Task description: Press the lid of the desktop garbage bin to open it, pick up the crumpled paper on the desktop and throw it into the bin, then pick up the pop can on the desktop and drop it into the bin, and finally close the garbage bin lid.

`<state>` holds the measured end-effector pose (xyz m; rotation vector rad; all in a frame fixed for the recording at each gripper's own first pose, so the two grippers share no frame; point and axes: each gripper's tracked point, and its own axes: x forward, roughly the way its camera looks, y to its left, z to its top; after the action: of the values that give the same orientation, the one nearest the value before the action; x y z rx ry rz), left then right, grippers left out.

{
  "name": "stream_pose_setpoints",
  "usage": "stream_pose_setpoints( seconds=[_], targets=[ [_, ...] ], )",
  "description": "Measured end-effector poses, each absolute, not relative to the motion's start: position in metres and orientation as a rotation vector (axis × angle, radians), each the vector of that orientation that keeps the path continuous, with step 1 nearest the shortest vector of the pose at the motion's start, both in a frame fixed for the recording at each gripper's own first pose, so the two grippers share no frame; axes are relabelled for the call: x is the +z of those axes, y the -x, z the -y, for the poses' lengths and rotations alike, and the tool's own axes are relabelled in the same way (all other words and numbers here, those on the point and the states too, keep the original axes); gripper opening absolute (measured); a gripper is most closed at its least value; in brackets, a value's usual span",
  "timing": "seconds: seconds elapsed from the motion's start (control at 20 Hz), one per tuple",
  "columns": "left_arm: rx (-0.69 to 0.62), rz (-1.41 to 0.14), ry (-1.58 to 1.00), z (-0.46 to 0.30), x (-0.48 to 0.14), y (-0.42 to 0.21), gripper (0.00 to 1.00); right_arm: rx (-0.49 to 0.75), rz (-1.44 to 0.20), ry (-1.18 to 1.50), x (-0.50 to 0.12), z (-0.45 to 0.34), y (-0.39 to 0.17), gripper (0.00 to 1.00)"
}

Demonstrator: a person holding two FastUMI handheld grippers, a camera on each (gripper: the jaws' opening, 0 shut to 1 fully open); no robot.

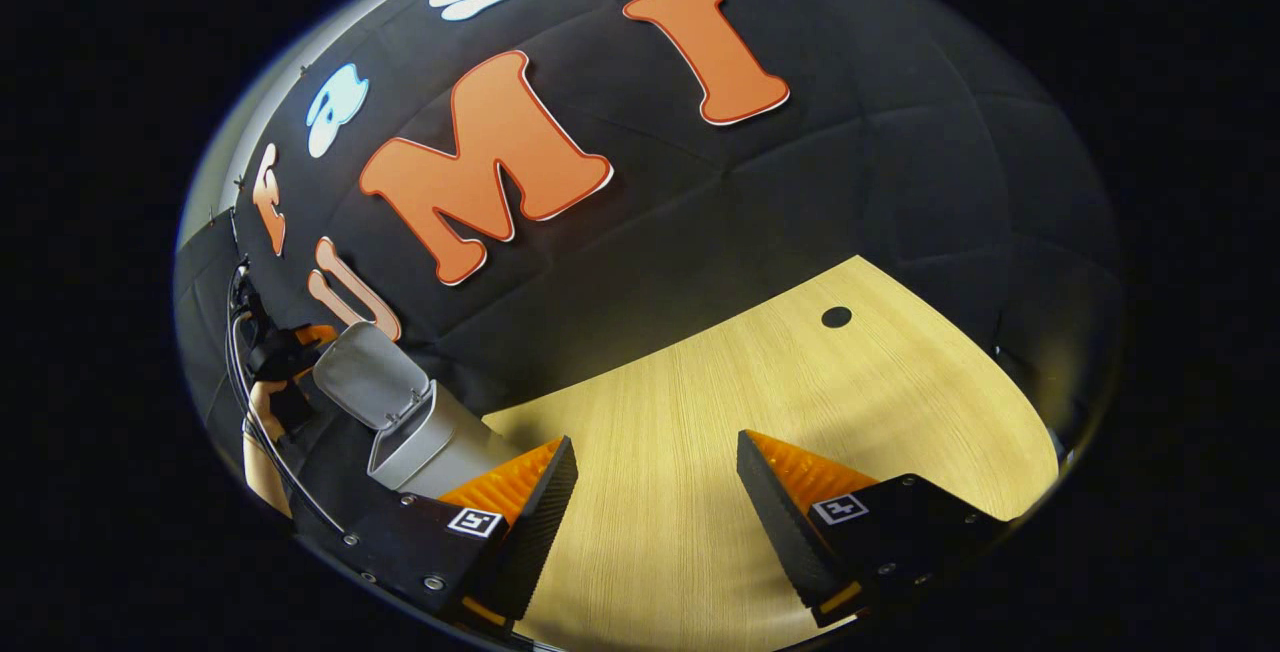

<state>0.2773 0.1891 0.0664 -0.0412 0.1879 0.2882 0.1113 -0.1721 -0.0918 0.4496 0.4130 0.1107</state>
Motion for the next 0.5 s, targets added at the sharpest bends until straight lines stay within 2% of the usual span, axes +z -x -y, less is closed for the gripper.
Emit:
stream_pose_setpoints(
  seconds=[0.25,0.5],
  targets=[
    [0.24,-0.202,0.058,-0.141,0.029,-0.22,0.94,0.142,-0.441,-0.45,-0.097,0.161,-0.115,0.96],
    [0.234,-0.265,0.097,-0.117,-0.031,-0.192,0.94,0.176,-0.466,-0.449,-0.099,0.154,-0.113,0.96]
  ],
)
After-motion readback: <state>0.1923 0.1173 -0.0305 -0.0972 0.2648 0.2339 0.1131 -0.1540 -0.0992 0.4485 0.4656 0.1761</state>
